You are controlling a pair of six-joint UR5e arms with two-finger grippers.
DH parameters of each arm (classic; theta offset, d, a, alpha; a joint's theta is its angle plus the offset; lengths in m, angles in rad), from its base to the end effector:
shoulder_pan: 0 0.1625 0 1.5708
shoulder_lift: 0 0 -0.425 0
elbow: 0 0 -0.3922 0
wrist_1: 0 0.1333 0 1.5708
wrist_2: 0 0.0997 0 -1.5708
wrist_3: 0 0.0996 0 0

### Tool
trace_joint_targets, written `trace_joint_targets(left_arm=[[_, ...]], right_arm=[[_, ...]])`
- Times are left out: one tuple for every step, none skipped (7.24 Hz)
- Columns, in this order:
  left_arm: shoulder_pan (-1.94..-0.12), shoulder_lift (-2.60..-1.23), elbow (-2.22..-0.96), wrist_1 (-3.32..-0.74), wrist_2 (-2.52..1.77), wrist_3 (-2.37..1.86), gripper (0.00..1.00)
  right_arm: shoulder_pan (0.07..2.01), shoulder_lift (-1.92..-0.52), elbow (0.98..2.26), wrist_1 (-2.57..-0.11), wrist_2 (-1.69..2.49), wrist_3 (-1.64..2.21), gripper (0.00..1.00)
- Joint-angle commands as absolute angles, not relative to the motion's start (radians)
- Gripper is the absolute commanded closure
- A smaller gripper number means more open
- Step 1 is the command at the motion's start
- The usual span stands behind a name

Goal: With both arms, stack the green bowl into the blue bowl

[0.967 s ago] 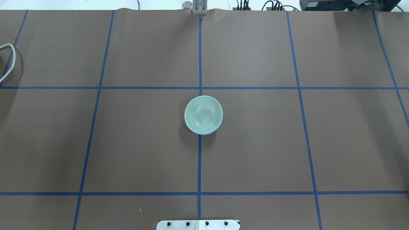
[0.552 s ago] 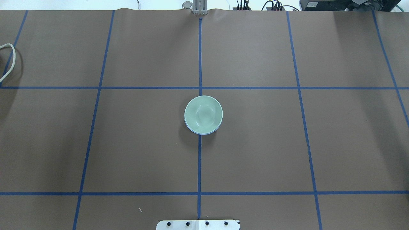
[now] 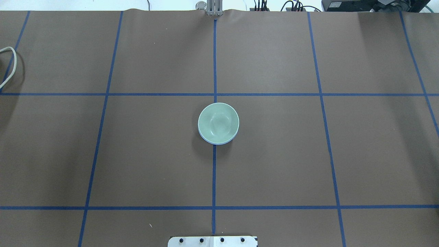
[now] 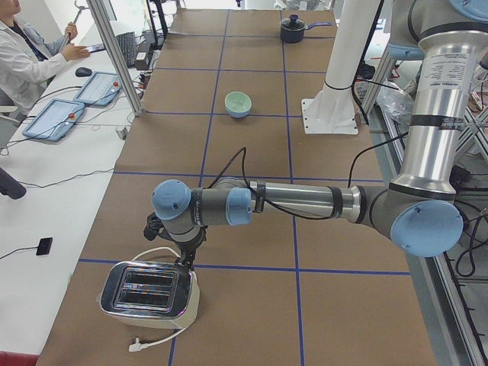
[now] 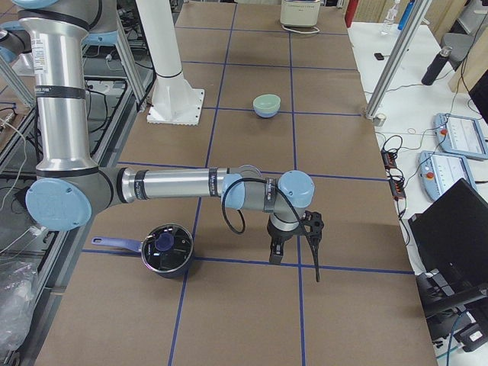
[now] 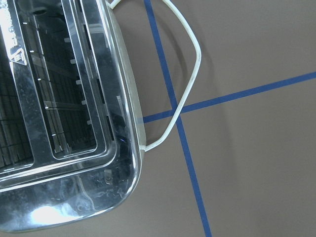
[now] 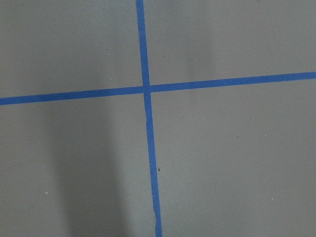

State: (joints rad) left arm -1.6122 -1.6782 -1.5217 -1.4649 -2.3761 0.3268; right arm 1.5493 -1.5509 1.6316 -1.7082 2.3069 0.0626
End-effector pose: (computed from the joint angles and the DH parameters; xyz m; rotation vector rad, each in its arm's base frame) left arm -0.0835 -0.5304 0.6359 0.1034 0.8020 0.2506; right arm 0.0558 -0.4960 0.6351 -0.0850 -0.7331 0.0601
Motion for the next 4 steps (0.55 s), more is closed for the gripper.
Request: trace_joint_targets(left_arm=[[-1.612,-1.68,-1.522,-1.465,-2.376,0.327,0.0],[-1.612,-1.678,-1.522,-1.465,-2.376,0.325,0.0],[-1.614,-1.678,-1.522,-1.465,-2.376,0.325,0.0],[-1.612,-1.678,-1.522,-1.465,-2.376,0.325,0.0]], right_arm=[[1.549,-1.551,1.634,-1.704,2.307,0.061,0.0],[1.549,-1.551,1.637,-1.704,2.307,0.063,0.0],[1.549,-1.551,1.637,-1.704,2.307,0.063,0.0],[1.549,-1.551,1.638,-1.704,2.307,0.063,0.0]])
